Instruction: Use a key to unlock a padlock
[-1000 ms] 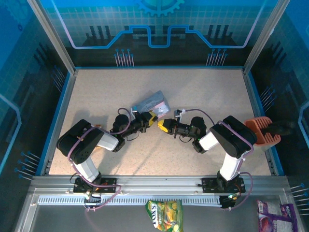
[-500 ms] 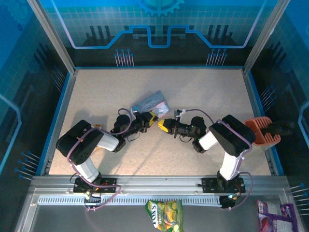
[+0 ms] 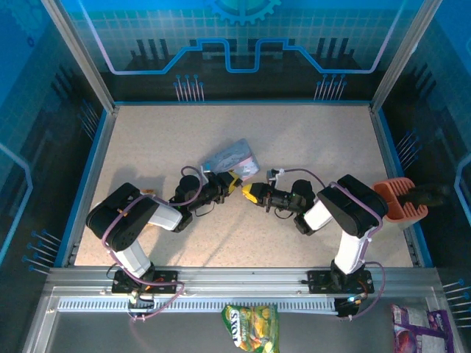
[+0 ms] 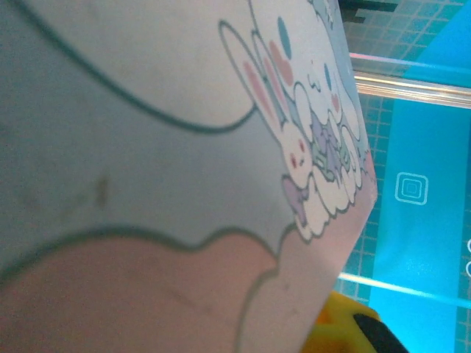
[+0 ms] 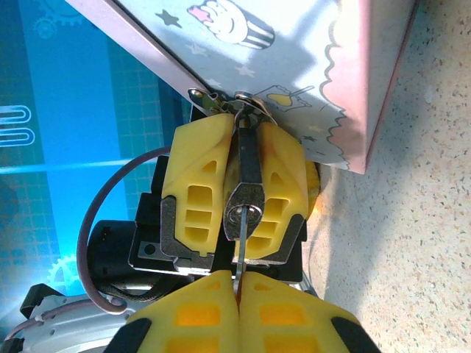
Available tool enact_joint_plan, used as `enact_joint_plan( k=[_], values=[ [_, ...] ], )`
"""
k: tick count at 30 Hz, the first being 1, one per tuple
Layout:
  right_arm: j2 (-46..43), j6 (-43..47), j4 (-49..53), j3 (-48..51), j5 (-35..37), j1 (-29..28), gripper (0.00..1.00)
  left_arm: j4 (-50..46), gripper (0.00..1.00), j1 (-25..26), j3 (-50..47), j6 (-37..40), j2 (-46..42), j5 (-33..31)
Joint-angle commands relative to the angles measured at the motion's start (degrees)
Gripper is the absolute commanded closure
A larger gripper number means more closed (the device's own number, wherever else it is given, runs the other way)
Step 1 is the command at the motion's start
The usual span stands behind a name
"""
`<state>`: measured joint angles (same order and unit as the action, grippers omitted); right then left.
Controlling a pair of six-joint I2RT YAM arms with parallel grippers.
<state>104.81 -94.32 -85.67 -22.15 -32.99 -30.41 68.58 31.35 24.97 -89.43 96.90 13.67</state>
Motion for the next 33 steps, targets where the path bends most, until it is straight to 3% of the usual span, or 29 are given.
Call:
enact_joint_plan(
  k=[1,22,33],
  values=[
    [1.9,-0.4,4.0,0.6,9.2,2.3,1.0,6.4,1.0,3.6,0.3,0.3,-3.5,9.3],
    [3.4,0.0,4.0,1.1,9.6,2.9,1.0,6.0,1.0,4.0,1.5,0.3,-3.2,9.4],
    [3.7,-1.0,4.0,0.1,11.8,-1.7,1.0,6.1,1.0,4.5,2.8,0.4,-3.0,8.0]
  ],
)
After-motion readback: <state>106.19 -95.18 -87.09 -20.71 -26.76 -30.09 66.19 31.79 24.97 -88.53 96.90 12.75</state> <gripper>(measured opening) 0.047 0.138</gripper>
